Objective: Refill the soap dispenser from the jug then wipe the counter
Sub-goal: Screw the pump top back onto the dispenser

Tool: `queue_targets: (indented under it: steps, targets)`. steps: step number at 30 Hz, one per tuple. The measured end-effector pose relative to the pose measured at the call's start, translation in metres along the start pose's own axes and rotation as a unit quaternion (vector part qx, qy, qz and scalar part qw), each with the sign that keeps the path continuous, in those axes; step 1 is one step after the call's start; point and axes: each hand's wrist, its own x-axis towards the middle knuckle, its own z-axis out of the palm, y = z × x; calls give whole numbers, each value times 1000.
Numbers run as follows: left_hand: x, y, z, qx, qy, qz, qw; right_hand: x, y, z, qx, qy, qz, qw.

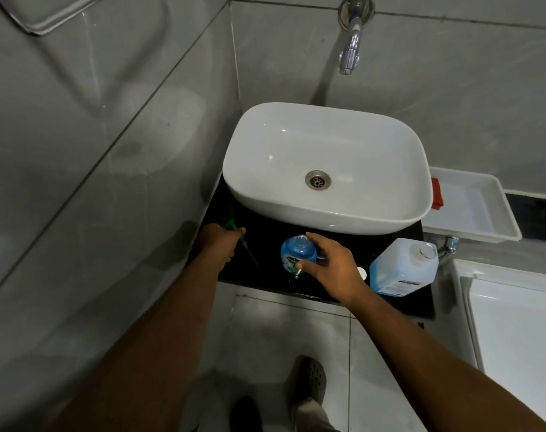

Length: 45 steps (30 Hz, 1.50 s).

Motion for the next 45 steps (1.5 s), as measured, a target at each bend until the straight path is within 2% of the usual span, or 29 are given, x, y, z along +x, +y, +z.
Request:
queue_targets:
  steps: [7,14,22,24,27,33,39,45]
  targets:
    - [12,8,15,56,34,-21,998,0,2,0,23,-14,-22,999]
    - [24,12,14,60,26,-32,997,1,5,-2,14,-29,-32,999]
    - [5,17,-12,-175,2,-48,983,0,3,-3,15,-37,-32,999]
    - [-10,27,-21,-234,4,-16,972,-1,4,-3,22,-36,-33,999]
    - [-38,52,-32,-293,6,85,952,-1,5,-2,34,-35,-36,998]
    - [-81,97,-25,-313,-1,219,924,0,8,-1,36,-33,-26,998]
    - [-95,95,5,-319,-42,246,914,3,13,1,32,-36,-28,998]
    - [-97,80,22,-293,-75,247,920,4,13,2,32,-22,-41,998]
